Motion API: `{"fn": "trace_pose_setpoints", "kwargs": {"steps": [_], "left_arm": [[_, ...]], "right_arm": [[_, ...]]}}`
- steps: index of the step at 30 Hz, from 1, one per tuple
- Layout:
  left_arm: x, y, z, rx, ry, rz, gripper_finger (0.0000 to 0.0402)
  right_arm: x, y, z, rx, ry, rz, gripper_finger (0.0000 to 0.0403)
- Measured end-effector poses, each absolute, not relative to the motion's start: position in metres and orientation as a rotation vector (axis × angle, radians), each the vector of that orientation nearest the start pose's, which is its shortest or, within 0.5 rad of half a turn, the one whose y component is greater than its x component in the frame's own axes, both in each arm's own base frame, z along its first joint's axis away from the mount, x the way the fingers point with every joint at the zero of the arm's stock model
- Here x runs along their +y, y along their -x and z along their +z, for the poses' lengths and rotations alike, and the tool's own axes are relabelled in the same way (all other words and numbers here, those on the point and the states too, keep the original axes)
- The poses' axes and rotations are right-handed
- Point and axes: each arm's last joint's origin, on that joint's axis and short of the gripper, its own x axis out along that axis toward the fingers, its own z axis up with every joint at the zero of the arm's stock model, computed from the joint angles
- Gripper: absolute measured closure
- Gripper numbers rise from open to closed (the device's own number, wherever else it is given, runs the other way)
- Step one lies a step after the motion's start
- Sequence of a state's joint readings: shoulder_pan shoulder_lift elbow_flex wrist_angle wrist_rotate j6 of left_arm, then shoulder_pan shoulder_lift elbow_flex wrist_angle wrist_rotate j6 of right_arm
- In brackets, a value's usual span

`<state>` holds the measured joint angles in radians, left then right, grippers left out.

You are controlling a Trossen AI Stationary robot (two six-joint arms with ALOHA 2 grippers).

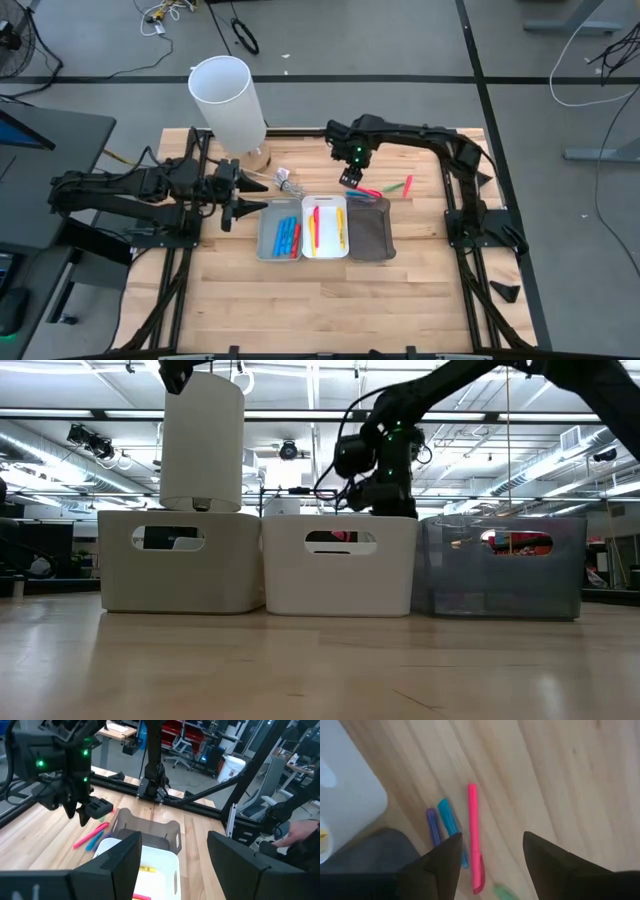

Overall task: Pick & Place Markers
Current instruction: Put the big pink pen into the white bin

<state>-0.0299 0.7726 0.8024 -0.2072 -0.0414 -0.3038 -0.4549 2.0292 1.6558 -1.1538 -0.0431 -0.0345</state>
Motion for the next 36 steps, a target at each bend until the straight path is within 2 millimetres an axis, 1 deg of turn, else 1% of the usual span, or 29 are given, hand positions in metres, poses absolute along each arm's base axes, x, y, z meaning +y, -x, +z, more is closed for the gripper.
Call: {"fn": "trace_pose_setpoints", "kwargs": {"steps": [6,16,22,29,36], "left_arm": [[-0.004,-0.169,0.338,0.173,0.296,0.046,0.017],[-0.004,-0.169,0.338,0.172,0.296,0.046,0.017],[-0.004,-0.169,0.338,0.173,0.296,0.046,0.017],[-0.004,-0.169,0.338,0.173,0.296,0.045,0.017],[-0.004,-0.169,0.338,0.172,0.296,0.045,0.017]], "right_arm": [[-0.173,-0.357,0.187,1.552,-0.366,-0.294,0.0195],[-0.172,-0.363,0.163,1.609,-0.374,-0.278,0.0195],[-0.169,-0.367,0.158,1.609,-0.36,-0.266,0.0195],[-0.17,-0.37,0.157,1.576,-0.355,-0.274,0.0195],[-0.163,-0.357,0.139,1.64,-0.391,-0.267,0.0195]]}}
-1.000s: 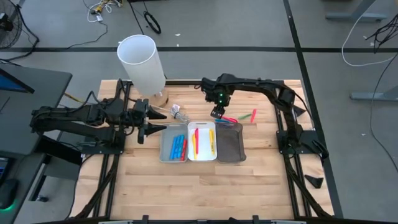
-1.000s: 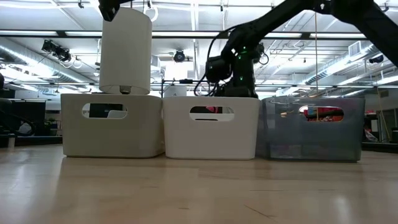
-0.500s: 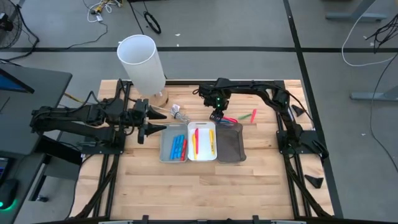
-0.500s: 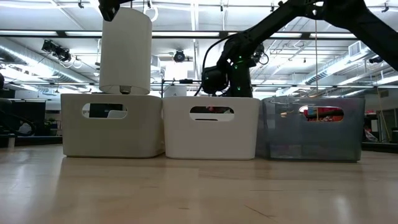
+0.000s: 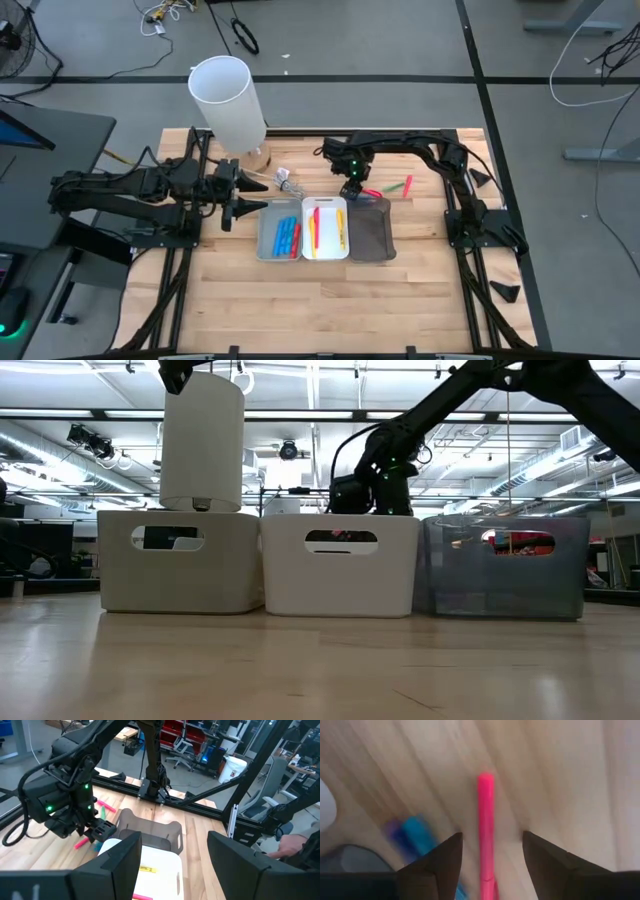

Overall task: Pick & Place Markers
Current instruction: Put the big pink pen into the white bin

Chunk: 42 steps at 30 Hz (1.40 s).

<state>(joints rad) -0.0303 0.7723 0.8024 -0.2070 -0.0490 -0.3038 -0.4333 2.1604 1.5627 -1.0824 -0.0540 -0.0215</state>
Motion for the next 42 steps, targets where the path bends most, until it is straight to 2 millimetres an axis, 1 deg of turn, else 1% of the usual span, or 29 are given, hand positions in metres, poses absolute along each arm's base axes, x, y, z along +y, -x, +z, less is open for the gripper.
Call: {"fn": "trace_pose_setpoints", "kwargs": {"steps": [3,7,10,13,20,23,25,27,31,33,37,42], "left_arm": [[-0.004,-0.169,0.338,0.172,0.296,0.046,0.017],[-0.004,-0.169,0.338,0.172,0.296,0.046,0.017],[-0.004,-0.169,0.338,0.172,0.296,0.046,0.017],[-0.004,-0.169,0.338,0.172,0.297,0.046,0.017],[-0.004,-0.169,0.338,0.172,0.322,0.048,0.017],[-0.004,-0.169,0.338,0.172,0.322,0.048,0.017],[-0.004,-0.169,0.338,0.172,0.322,0.048,0.017],[-0.004,-0.169,0.338,0.172,0.322,0.048,0.017],[-0.004,-0.169,0.338,0.172,0.322,0.048,0.017],[-0.004,-0.169,0.338,0.172,0.322,0.048,0.017],[-0.004,-0.169,0.338,0.172,0.321,0.047,0.017],[-0.004,-0.169,0.338,0.172,0.322,0.048,0.017]], "right_arm": [[-0.161,-0.352,0.132,1.652,-0.403,-0.271,0.0195],[-0.161,-0.352,0.13,1.649,-0.406,-0.276,0.0196],[-0.162,-0.353,0.131,1.646,-0.405,-0.279,0.021],[-0.162,-0.353,0.131,1.648,-0.404,-0.28,0.0241],[-0.162,-0.353,0.13,1.651,-0.406,-0.276,0.0347],[-0.161,-0.353,0.13,1.654,-0.395,-0.277,0.0384],[-0.161,-0.353,0.13,1.659,-0.388,-0.274,0.0392],[-0.161,-0.352,0.132,1.66,-0.387,-0.273,0.0389],[-0.16,-0.349,0.142,1.65,-0.361,-0.268,0.0384],[-0.16,-0.346,0.151,1.657,-0.299,-0.292,0.0389],[-0.161,-0.343,0.179,1.631,-0.187,-0.317,0.0392],[-0.155,-0.339,0.21,1.634,-0.148,-0.293,0.0392]]}}
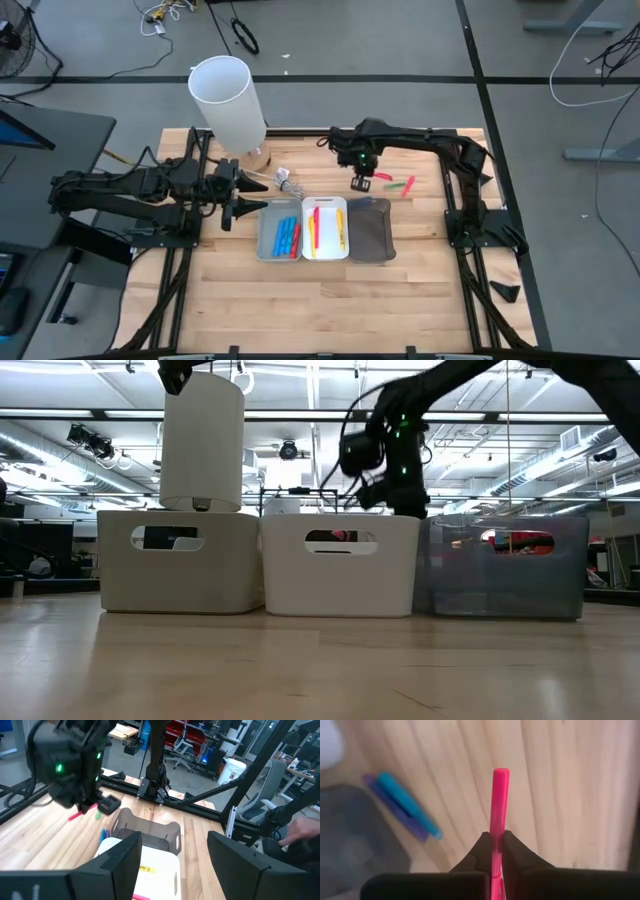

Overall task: Pick & Place Markers
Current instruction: Put the big pink pen into the white bin

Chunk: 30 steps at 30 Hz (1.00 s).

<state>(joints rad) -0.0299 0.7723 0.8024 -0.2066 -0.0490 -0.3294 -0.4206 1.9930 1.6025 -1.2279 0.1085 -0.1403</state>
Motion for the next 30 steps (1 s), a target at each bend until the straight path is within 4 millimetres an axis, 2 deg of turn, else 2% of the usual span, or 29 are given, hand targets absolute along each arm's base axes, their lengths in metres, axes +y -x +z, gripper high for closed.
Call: {"fn": "trace_pose_setpoints", "kwargs": {"steps": [15,22,25,30], "left_arm": [[-0.004,-0.169,0.338,0.169,0.339,0.052,0.017],[-0.004,-0.169,0.338,0.169,0.358,0.055,0.017],[-0.003,-0.169,0.338,0.16,0.455,0.091,0.017],[0.003,-0.171,0.338,0.144,0.717,0.141,0.017]], "right_arm": [[-0.104,-0.335,0.295,1.696,0.088,-0.181,0.0392],[-0.073,-0.346,0.325,1.574,0.192,-0.119,0.0392],[-0.06,-0.35,0.335,1.531,0.243,-0.08,0.0392],[-0.039,-0.353,0.347,1.492,0.399,-0.077,0.0392]]}}
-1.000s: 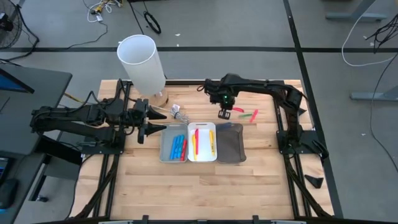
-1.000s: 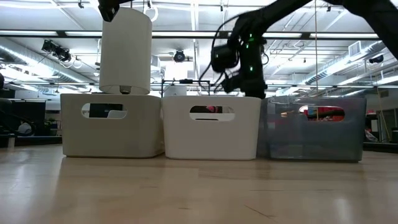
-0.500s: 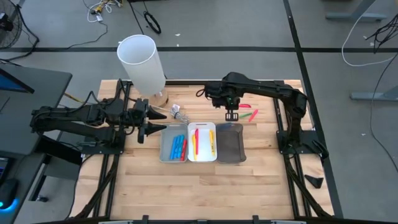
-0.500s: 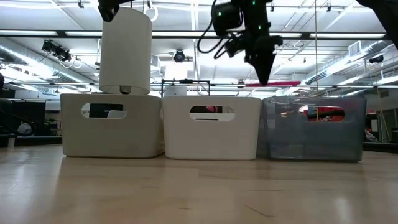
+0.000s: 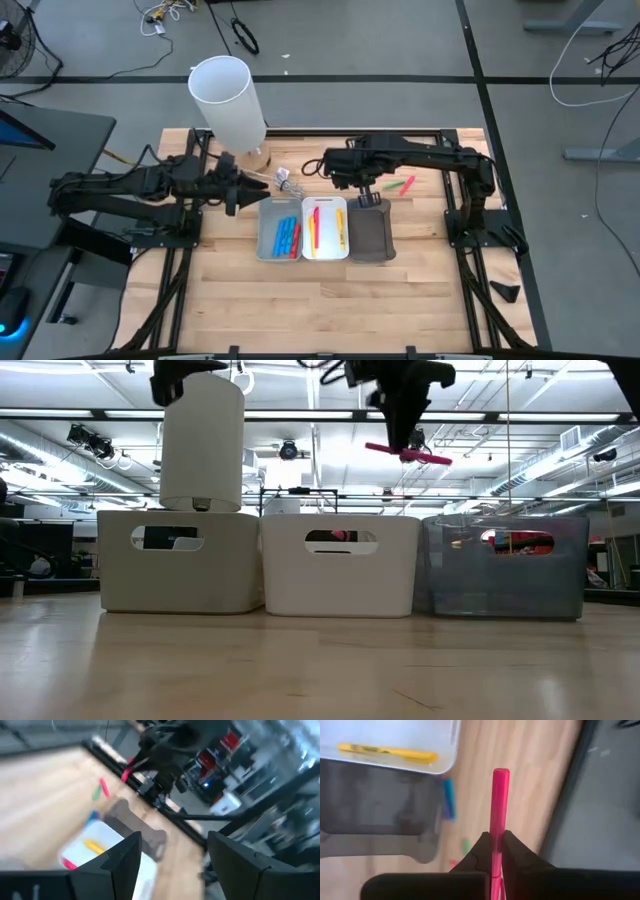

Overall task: Pick & Place Markers
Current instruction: Put the big pink pen into the white bin

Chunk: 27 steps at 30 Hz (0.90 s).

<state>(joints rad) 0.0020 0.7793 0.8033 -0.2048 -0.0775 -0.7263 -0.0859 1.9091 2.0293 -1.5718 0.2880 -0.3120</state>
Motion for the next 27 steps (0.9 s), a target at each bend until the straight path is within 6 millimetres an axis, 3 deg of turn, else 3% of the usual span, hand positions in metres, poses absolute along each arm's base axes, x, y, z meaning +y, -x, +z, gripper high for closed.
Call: {"fn": "trace_pose_setpoints", "kwargs": {"steps": [6,13,27], "left_arm": [[0.004,-0.176,0.334,0.191,1.065,0.103,0.017],[0.002,-0.187,0.329,0.267,1.348,0.054,0.017],[-0.002,-0.225,0.32,0.269,1.631,-0.001,0.017]], "right_arm": [[-0.009,-0.358,0.354,1.432,0.606,-0.11,0.0392],[0.027,-0.366,0.358,1.302,0.745,-0.157,0.0392],[0.1,-0.369,0.366,1.063,0.98,-0.076,0.0392]]}}
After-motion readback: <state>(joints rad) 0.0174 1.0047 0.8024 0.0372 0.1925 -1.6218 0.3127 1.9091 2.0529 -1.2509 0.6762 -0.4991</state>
